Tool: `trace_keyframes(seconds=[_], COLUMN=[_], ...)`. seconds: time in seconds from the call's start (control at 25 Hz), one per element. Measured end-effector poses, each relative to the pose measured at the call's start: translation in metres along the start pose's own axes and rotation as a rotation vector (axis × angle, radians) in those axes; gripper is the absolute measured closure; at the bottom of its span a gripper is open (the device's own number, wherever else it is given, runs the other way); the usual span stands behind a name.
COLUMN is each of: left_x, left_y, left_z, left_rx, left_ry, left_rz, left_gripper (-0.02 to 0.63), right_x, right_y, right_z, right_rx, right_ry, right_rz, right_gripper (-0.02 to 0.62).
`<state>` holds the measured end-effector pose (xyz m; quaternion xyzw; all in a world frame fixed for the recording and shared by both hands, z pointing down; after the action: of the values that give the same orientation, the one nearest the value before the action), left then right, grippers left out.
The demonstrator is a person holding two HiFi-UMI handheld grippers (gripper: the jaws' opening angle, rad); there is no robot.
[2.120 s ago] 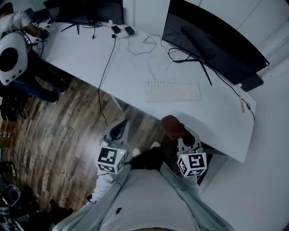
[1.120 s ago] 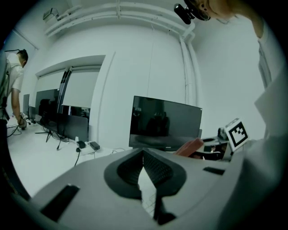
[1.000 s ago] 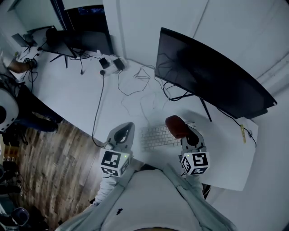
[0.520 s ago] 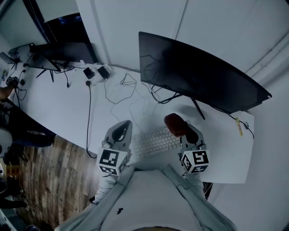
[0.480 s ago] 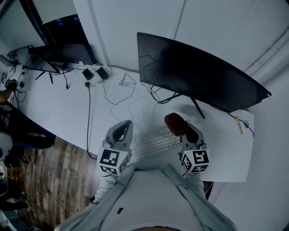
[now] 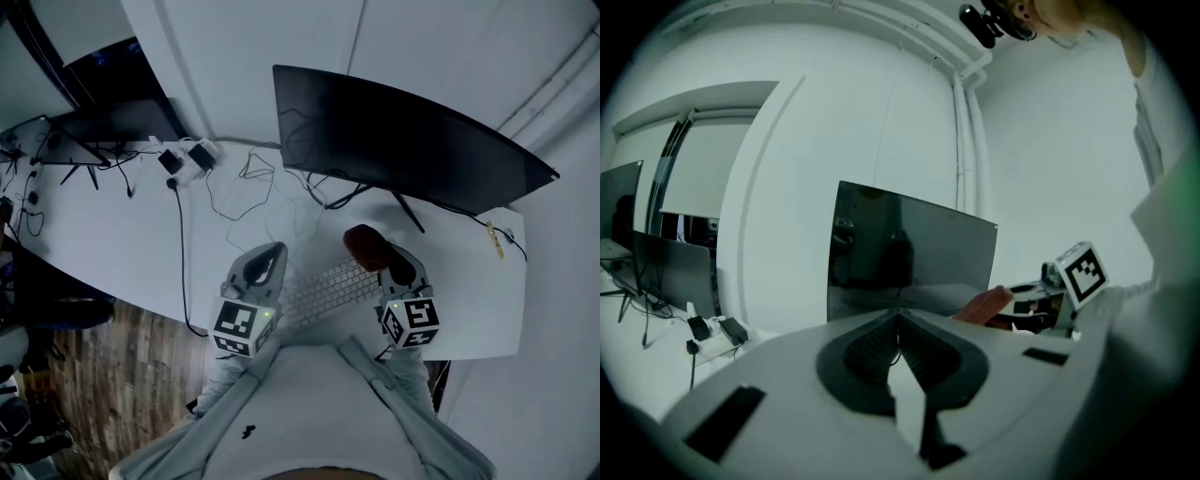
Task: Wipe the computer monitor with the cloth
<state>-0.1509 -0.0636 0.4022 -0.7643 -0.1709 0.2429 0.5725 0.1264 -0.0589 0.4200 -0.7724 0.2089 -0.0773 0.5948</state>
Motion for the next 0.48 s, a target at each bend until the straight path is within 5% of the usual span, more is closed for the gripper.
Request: trace_keyframes(seconds=[0.48], left_x=[-0.009], left_y=[-0.004], left_z=[0.012], left_rx=[-0.005], left_ry=[-0.019], left_rz=[0.012], left_gripper=[0.586], right_x=[-0.015], right_y=[0.031], right_z=[-0.036], right_rx=[0.030], right_ry=[0.068], right_rz=[0.098], right_gripper=[0.557])
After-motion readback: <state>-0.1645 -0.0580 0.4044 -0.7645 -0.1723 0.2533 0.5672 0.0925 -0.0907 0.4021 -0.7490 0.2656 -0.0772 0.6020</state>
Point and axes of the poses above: the fingertips, and each gripper's own axes: z backward along the fingers, x to its right, y out of its top, the point moved 9 cm from there along z, backward along the fingers, and after that the axes turned 8 degrees about z, right-handed, at the moved point
